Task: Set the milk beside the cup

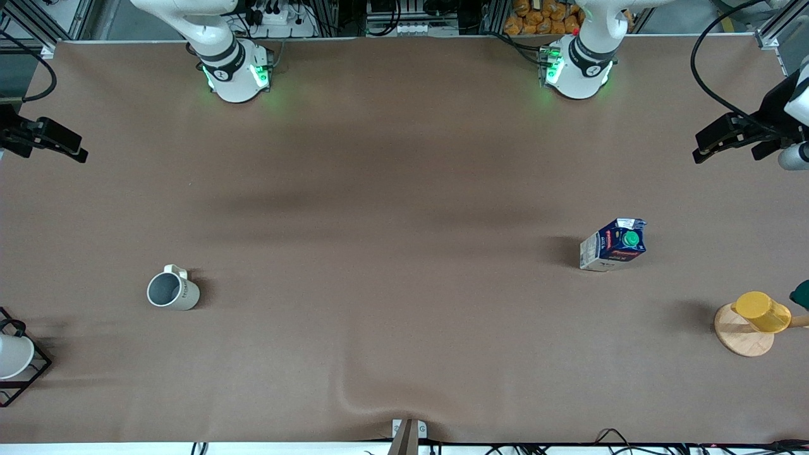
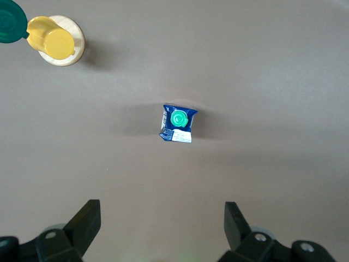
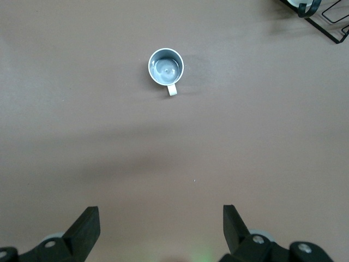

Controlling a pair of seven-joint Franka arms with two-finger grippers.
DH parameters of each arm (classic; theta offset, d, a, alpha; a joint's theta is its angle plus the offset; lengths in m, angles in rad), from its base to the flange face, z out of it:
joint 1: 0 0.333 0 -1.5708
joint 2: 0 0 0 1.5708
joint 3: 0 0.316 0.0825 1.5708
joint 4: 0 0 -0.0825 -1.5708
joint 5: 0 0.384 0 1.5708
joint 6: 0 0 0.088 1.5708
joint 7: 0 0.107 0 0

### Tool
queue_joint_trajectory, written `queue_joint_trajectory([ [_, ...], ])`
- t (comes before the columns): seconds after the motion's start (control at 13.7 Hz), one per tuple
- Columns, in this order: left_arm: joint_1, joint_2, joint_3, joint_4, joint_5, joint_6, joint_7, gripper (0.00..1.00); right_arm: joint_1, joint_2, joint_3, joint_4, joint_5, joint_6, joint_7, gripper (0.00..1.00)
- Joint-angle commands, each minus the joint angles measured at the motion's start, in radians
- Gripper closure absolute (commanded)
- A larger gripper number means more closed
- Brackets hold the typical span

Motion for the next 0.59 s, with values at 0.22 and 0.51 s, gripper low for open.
queue_joint_trajectory([
  [0.22, 0.005, 0.010, 0.000, 0.021, 0.020, -0.013, 0.024, 0.00, -0.011, 0.004, 0.007, 0.011, -0.008, 0.003, -0.015, 0.00],
  [0.51, -0.004, 0.080, -0.006, 0.006, 0.019, 0.002, 0.040, 0.00, -0.013, 0.007, 0.007, 0.011, -0.008, 0.012, -0.035, 0.00],
])
